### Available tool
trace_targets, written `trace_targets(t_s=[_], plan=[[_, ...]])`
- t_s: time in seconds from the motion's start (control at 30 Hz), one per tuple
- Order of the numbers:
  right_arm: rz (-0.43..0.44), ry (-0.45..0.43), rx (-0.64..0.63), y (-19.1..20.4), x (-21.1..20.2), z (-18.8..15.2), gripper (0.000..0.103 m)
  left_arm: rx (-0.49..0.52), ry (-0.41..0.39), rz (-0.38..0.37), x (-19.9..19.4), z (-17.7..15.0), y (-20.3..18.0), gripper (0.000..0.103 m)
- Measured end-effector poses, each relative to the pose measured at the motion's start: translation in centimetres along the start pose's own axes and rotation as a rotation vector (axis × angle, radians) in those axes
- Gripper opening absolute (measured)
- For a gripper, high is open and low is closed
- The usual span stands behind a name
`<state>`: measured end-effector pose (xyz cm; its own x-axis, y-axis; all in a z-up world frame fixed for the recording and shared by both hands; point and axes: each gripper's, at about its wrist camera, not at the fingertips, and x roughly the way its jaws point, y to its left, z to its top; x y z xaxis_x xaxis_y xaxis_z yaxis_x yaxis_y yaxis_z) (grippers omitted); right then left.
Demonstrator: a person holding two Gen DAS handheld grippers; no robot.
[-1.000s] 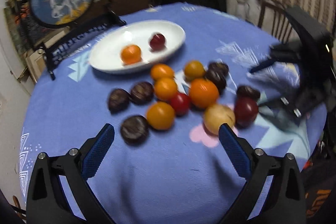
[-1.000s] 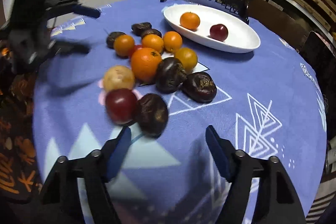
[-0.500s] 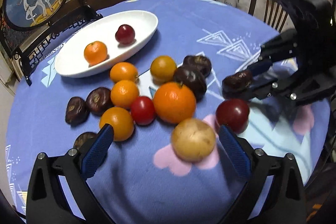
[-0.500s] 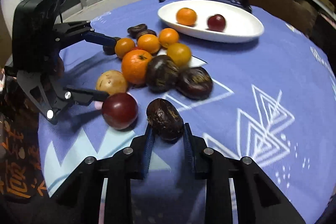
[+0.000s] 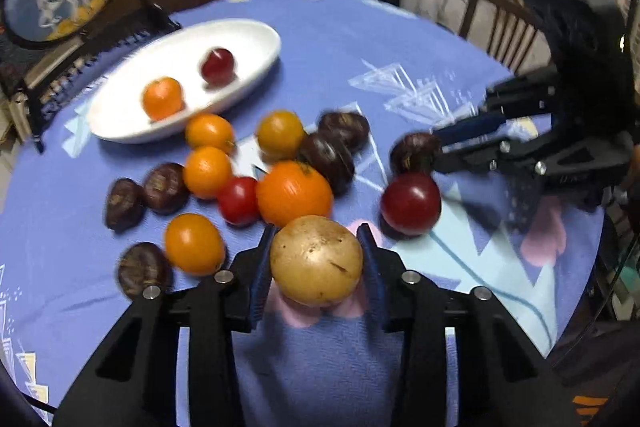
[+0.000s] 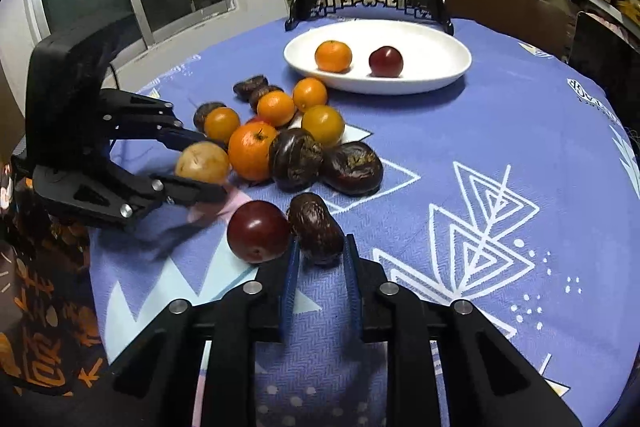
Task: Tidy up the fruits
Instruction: 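Grasp the beige round fruit with the left tool while the right tool grasps a dark brown fruit, then place the beige fruit with the left tool while the right tool places the brown fruit on the plate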
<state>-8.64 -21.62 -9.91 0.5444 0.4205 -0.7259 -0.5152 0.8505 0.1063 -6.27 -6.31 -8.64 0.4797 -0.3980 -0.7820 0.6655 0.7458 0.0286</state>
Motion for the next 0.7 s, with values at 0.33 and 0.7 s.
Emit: trace_targets(t_s=[0.33,0.7], plan=[[0.017,-0.111,0.083,-1.2,-0.5,3.8,0.019,-0.193,-0.124,0.132,-2.9,3.8,6.4,0.038],[0.042,-0.292,0.198,-5.2,1.2,13.9,0.019,-0.310,-0.129,0.311,0.9,10.9,13.1,0.039]])
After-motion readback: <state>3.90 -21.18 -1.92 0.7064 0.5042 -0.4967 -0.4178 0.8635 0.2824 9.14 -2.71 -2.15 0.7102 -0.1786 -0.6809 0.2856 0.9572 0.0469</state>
